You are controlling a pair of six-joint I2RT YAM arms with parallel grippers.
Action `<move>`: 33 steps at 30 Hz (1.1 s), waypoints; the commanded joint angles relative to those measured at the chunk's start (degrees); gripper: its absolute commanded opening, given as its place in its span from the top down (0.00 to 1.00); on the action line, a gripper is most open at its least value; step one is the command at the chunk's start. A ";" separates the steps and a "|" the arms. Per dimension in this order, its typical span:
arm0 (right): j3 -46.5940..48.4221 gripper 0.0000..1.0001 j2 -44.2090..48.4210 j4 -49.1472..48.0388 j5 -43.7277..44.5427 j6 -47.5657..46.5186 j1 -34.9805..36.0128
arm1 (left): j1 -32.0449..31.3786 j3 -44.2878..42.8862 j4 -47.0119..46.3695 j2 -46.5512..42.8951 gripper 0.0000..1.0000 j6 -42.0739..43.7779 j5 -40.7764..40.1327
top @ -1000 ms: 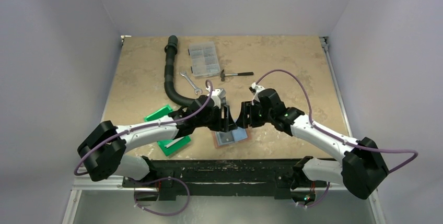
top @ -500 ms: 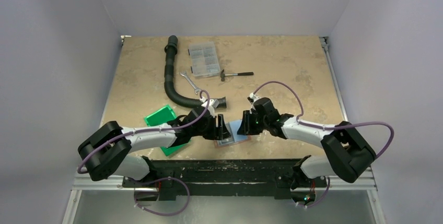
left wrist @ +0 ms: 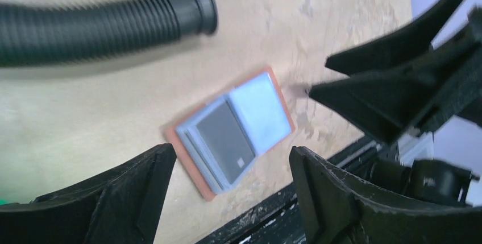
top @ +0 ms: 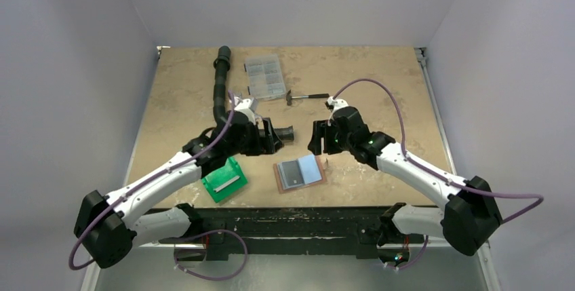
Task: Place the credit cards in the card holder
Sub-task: Open the card holder at the center of the board, then pick up the credit card from the storage box.
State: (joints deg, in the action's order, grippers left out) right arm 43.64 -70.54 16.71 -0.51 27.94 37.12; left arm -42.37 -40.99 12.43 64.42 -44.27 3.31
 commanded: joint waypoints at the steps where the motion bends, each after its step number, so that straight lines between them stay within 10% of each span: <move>1: 3.69 0.28 2.76 -2.13 -4.78 -6.38 0.33 | 3.59 -10.22 19.82 -1.69 0.20 5.82 -9.41; 7: 2.51 0.13 0.29 -20.23 -22.82 -7.57 8.50 | 5.42 -18.21 34.93 -3.15 0.07 8.93 -16.55; 14: -0.51 0.22 -12.65 -43.21 -22.44 10.24 16.81 | 9.56 -24.60 44.64 -2.10 0.05 10.96 -20.68; 33: 11.03 0.43 -33.64 -42.24 -5.04 8.94 26.77 | 11.08 -20.98 46.34 -15.24 0.07 2.51 -24.32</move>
State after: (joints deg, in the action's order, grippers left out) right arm 51.53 -102.39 -22.13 -8.21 36.51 64.01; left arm -31.55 -63.35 58.70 50.74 -39.99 -21.47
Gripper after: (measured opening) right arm 0.602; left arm 0.952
